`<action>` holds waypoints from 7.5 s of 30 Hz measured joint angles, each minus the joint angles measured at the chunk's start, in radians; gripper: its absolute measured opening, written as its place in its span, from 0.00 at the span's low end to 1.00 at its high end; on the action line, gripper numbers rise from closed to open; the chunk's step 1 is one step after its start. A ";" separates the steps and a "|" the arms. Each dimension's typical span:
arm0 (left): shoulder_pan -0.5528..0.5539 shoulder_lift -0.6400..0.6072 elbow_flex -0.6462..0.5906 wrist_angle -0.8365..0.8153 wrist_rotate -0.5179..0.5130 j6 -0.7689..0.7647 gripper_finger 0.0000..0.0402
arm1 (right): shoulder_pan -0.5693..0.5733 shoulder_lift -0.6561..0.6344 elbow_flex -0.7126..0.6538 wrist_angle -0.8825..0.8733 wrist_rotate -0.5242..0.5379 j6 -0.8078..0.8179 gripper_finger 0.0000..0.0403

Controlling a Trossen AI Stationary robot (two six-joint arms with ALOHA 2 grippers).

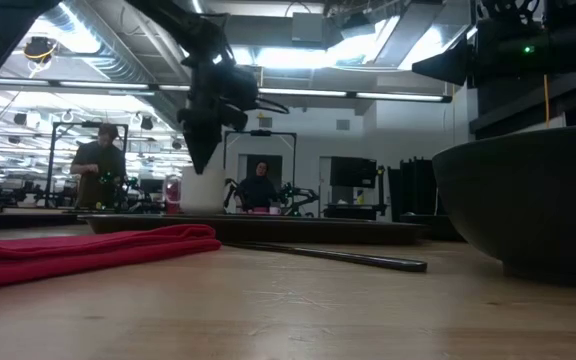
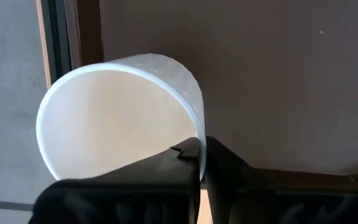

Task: Set up tray
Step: Put the white mug on the brown tray, then put the black plate on the brown tray below the white mug

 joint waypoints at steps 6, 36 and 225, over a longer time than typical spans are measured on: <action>0.008 0.024 0.000 0.014 0.000 0.013 0.00 | 0.000 0.000 0.000 0.001 0.000 0.001 0.06; 0.024 0.038 0.000 0.079 -0.001 0.039 0.01 | 0.000 0.000 0.000 -0.003 0.001 0.002 0.06; -0.216 -0.730 -1.016 1.262 0.149 -0.285 0.01 | -0.869 0.642 0.904 -1.570 -0.253 0.675 0.02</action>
